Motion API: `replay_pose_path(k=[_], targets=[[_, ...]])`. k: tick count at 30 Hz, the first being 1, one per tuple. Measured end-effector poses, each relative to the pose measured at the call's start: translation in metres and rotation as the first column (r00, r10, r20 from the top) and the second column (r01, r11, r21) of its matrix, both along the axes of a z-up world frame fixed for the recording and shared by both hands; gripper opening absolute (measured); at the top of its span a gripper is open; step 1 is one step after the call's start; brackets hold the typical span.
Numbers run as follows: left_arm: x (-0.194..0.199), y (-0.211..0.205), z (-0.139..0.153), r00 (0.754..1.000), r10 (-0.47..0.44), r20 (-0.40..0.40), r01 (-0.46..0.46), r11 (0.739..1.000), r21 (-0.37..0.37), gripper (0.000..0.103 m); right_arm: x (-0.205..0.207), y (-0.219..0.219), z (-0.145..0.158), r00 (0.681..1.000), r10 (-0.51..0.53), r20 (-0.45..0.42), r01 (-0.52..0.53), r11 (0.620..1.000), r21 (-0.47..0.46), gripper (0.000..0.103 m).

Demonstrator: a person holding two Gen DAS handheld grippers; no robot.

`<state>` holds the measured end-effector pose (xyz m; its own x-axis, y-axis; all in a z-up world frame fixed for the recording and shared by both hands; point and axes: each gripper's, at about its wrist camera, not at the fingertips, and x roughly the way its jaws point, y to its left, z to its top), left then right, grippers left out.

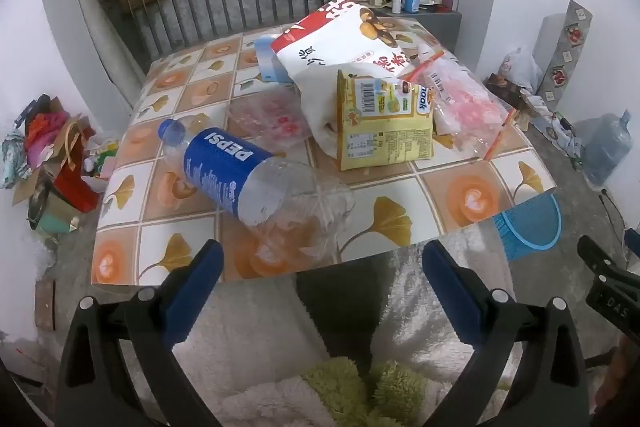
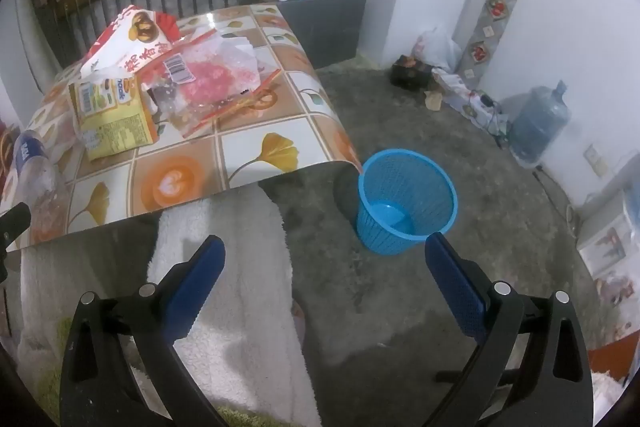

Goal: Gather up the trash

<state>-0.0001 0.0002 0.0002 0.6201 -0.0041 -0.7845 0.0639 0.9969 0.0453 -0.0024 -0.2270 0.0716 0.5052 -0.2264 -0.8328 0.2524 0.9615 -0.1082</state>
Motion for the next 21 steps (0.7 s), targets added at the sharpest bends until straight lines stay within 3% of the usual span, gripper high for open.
replay_pose_path(k=[21], targets=[[0.003, 0.0028, -0.0035, 1.0, 0.016, -0.017, -0.016, 1.0, 0.0, 0.098, 0.0009, 0.0009, -0.0004, 1.0, 0.004, 0.002, -0.004, 1.0, -0.003, 0.095]])
